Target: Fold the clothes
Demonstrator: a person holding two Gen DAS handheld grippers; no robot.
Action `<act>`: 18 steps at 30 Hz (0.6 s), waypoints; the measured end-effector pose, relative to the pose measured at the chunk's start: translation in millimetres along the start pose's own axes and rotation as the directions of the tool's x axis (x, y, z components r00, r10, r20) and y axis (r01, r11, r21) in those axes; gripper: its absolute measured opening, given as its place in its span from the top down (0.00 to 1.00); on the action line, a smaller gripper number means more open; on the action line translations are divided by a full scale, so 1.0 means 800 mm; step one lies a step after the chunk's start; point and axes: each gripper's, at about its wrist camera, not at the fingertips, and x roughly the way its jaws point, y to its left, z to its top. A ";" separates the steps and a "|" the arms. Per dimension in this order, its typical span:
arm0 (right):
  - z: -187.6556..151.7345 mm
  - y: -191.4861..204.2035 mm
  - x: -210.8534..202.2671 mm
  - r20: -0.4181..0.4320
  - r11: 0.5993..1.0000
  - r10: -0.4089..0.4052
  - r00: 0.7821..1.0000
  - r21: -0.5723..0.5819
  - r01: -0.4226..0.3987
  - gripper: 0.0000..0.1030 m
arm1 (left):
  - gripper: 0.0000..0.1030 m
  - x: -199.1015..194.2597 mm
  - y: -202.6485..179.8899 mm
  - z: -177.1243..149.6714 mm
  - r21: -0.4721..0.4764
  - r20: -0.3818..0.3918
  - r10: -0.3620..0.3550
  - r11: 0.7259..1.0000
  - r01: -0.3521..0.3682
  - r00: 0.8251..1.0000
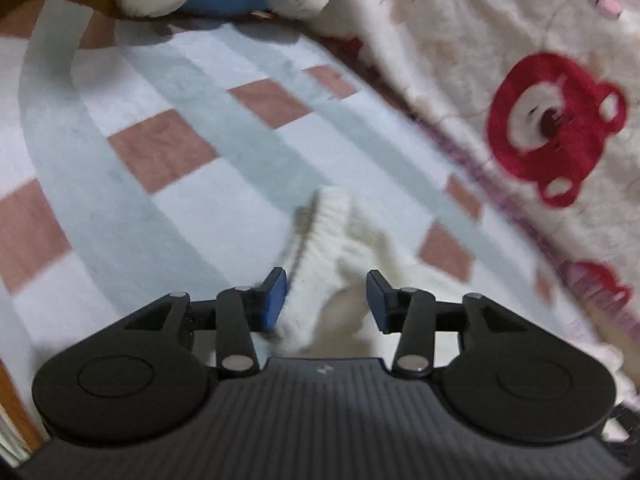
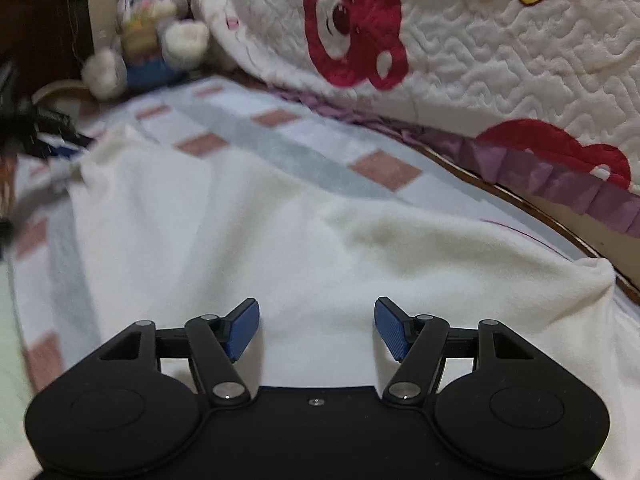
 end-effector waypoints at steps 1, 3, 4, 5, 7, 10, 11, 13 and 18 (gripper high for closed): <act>0.000 0.004 -0.002 0.006 1.000 -0.004 1.000 -0.002 0.004 0.33 | 0.51 0.000 0.000 -0.001 -0.041 -0.012 -0.020 0.999 0.019 1.000; -0.001 0.010 -0.002 0.007 1.000 -0.015 1.000 -0.023 0.015 0.33 | 0.51 -0.007 -0.004 -0.006 -0.065 -0.021 -0.022 0.998 0.021 1.000; -0.003 0.011 0.000 0.001 0.999 -0.026 1.000 -0.040 0.026 0.33 | 0.51 -0.012 -0.008 -0.010 -0.049 -0.022 -0.003 0.999 0.002 1.000; -0.006 0.010 0.001 -0.006 0.997 -0.044 0.999 -0.057 0.043 0.33 | 0.51 -0.016 -0.014 -0.017 -0.004 -0.023 0.024 1.000 -0.024 0.999; -0.010 0.005 0.001 -0.014 0.994 -0.082 0.997 -0.078 0.081 0.33 | 0.51 -0.026 -0.025 -0.035 0.112 -0.018 0.080 0.991 -0.078 0.997; -0.013 -0.008 -0.012 -0.031 0.991 -0.130 0.991 -0.024 0.129 0.33 | 0.50 -0.038 -0.030 -0.057 0.162 -0.012 0.115 0.980 -0.112 0.993; -0.015 -0.012 -0.020 -0.029 0.993 -0.118 0.993 0.013 0.118 0.33 | 0.50 -0.040 -0.031 -0.060 0.146 -0.006 0.126 0.982 -0.123 0.992; -0.019 -0.016 -0.030 -0.030 0.993 -0.102 0.994 0.056 0.103 0.33 | 0.50 -0.044 -0.038 -0.063 0.155 0.025 0.166 0.974 -0.168 0.986; -0.034 -0.018 -0.027 -0.063 0.991 -0.130 0.989 0.025 0.132 0.33 | 0.35 -0.058 -0.068 -0.071 0.329 0.218 0.294 0.875 -0.354 0.930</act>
